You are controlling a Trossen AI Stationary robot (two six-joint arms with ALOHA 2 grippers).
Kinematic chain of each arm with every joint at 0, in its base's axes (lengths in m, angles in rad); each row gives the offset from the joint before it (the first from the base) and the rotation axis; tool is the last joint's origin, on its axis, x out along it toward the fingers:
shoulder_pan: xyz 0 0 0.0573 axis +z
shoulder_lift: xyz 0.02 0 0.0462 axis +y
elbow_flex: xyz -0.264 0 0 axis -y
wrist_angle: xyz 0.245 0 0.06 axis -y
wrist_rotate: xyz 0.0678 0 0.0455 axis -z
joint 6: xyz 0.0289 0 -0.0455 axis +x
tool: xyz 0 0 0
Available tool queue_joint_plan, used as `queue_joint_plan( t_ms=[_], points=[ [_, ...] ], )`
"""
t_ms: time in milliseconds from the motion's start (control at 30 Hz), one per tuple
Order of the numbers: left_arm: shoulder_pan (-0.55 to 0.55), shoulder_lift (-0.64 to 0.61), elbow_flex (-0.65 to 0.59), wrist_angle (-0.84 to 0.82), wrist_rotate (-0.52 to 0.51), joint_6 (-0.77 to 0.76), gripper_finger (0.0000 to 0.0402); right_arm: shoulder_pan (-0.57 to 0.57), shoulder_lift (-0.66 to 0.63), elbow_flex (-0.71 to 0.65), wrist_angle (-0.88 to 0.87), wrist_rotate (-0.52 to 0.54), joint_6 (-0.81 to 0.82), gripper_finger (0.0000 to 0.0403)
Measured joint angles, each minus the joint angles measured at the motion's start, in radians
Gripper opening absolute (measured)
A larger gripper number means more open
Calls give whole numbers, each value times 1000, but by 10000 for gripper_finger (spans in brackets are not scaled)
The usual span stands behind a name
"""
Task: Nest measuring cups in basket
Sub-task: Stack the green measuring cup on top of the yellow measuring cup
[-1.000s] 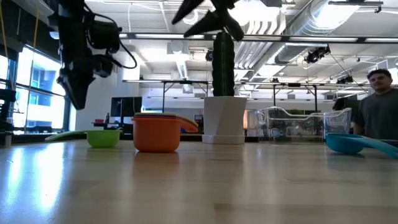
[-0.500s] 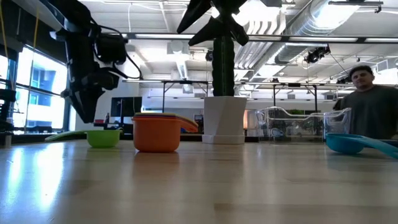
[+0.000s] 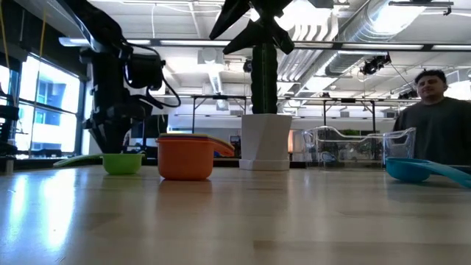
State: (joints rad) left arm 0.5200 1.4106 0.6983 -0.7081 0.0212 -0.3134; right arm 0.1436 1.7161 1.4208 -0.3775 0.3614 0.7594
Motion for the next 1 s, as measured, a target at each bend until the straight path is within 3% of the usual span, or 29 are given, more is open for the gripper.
queue_joint_plan(
  t_ms=[433,1000],
  points=[
    [-62,72,0,102,-2,10,104,0,0,0,0,2,3,149],
    [-279,82,0,131,0,-26,104,0,0,-1,0,2,11,149]
  ],
)
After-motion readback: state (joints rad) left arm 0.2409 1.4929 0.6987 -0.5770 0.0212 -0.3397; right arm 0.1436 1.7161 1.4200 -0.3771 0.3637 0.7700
